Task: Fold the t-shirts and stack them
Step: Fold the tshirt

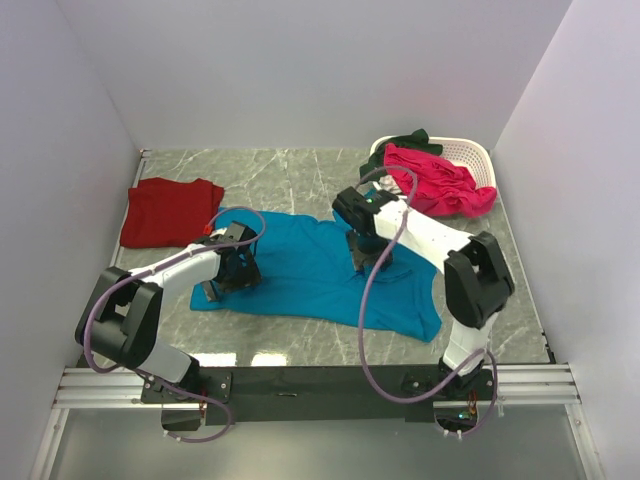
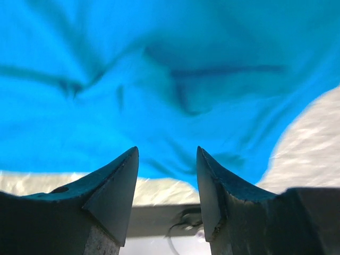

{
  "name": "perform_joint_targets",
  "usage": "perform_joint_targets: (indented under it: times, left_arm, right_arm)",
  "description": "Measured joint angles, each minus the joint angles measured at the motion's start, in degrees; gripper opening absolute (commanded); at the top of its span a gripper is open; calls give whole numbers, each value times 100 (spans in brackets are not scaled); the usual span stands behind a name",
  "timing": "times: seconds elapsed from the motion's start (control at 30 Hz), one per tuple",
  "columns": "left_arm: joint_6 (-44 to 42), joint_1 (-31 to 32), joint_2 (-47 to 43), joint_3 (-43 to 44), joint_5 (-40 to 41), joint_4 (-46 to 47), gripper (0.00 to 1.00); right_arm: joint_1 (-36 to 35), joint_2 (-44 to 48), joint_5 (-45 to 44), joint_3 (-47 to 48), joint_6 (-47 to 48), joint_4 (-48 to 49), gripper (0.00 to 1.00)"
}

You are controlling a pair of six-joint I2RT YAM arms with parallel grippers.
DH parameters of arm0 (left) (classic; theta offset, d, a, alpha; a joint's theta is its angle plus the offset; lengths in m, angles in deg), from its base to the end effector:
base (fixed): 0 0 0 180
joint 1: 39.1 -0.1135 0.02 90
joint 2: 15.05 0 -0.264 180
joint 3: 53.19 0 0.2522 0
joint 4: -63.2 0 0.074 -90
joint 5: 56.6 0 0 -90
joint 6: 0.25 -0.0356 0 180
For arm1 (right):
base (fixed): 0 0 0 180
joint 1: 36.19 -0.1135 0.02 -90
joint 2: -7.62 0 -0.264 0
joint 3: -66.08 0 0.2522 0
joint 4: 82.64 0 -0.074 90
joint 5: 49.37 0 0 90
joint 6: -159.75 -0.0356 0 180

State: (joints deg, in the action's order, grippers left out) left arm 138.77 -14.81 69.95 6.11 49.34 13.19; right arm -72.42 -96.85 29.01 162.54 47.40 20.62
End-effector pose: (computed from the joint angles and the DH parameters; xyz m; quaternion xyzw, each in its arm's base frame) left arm 0.2328 -0.0943 0.1622 -0.2273 0.9562 0.0368 0.1810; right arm 0.2831 0.1985 0.2256 -0.1155 0.9871 -0.0659 0.0892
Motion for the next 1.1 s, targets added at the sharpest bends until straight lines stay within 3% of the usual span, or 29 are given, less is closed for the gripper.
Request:
perform_joint_targets:
  times: [0.23, 0.43, 0.8, 1.1]
  left_arm:
    - [2, 0, 2, -2, -2, 7, 99]
    - [2, 0, 0, -11, -4, 20, 99]
    - [22, 0, -13, -33, -2, 44, 99]
    - [22, 0, -39, -63, 0, 68, 99]
  right_arm:
    - [2, 319, 1176, -1196, -205, 518, 54]
    - [118, 243, 1440, -1263, -278, 793, 54]
    - [656, -326, 1331, -1224, -219, 973, 54]
    - [973, -605, 640, -358, -184, 970, 54]
